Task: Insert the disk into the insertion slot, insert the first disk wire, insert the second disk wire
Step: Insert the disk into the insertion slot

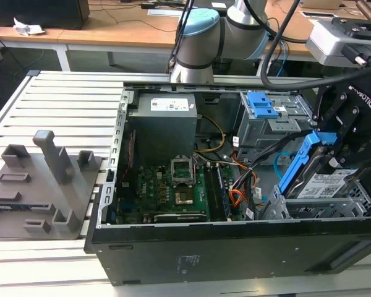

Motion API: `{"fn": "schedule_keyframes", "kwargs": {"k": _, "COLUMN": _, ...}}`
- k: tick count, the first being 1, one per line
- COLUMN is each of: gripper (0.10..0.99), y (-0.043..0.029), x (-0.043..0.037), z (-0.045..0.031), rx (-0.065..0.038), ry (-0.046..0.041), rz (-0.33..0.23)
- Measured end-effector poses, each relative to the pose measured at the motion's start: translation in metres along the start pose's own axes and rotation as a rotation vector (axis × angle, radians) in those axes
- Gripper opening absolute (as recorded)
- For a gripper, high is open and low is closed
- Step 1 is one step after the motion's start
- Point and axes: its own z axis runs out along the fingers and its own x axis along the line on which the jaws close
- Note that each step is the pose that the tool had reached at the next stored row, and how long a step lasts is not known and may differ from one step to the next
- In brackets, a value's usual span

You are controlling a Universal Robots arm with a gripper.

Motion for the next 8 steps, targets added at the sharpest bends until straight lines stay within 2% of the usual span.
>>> {"fn": "schedule_keyframes", "kwargs": {"k": 5, "gripper": 0.365, "y": 0.0, "x": 0.0, "z": 0.0, "rx": 0.0, "ry": 0.0001, "rz": 0.0}}
{"fn": "schedule_keyframes", "kwargs": {"k": 6, "gripper": 0.439, "y": 0.0, "x": 0.0, "z": 0.0001, "rx": 0.0, "ry": 0.0002, "rz": 0.0}}
{"fn": "schedule_keyframes", "kwargs": {"k": 8, "gripper": 0.439, "y": 0.0, "x": 0.0, "z": 0.0001, "rx": 0.0, "ry": 0.0002, "rz": 0.0}}
